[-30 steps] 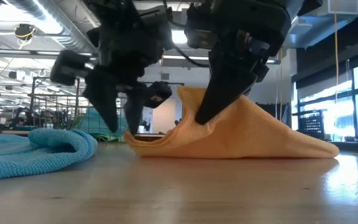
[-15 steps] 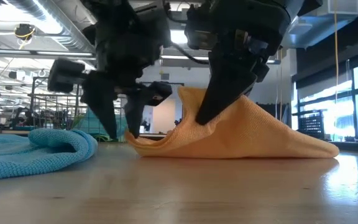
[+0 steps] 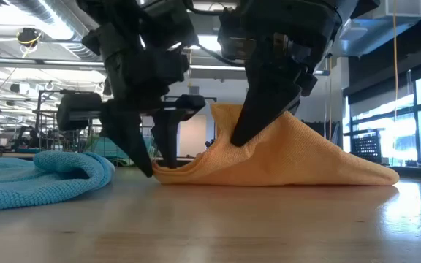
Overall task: Fold microfiber towels
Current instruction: Fold the orange microfiber cloth
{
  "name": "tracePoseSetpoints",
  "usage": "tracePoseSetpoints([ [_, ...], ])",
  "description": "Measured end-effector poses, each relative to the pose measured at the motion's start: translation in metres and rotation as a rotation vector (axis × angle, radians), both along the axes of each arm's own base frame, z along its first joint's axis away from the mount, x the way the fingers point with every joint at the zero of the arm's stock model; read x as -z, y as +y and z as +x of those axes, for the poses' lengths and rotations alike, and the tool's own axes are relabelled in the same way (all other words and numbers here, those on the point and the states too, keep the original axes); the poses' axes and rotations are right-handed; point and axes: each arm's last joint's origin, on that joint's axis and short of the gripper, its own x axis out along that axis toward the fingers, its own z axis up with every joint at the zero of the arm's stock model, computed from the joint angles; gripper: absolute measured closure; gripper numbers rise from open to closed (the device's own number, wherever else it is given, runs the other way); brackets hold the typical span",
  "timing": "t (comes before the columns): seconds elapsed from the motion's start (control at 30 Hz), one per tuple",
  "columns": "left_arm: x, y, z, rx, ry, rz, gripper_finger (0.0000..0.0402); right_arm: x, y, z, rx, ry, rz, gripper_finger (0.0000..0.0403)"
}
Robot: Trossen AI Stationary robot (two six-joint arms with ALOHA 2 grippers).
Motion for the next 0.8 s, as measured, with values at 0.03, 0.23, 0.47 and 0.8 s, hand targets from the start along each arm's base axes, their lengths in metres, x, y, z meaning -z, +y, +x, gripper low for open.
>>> tracePoseSetpoints([
  [0.03, -0.001, -0.002, 0.000, -0.005, -0.002, -0.005, 0.0260, 0.000, 0.000, 0.000, 0.000, 0.000, 0.000, 0.0391],
  [0.23, -0.001, -0.003, -0.006, -0.088, 0.060, -0.015, 0.0285, 0.000, 0.000, 0.000, 0.030, 0.001, 0.020, 0.0391],
  [0.47, -0.010, -0.004, -0.018, -0.218, 0.164, -0.137, 0.0393, -0.001, 0.009, -0.004, 0.076, 0.009, 0.081, 0.0391],
  [0.8, -0.040, -0.003, -0.014, -0.374, 0.102, -0.271, 0.0401, 0.002, 0.030, -0.023, 0.052, 0.109, 0.078, 0.0391],
])
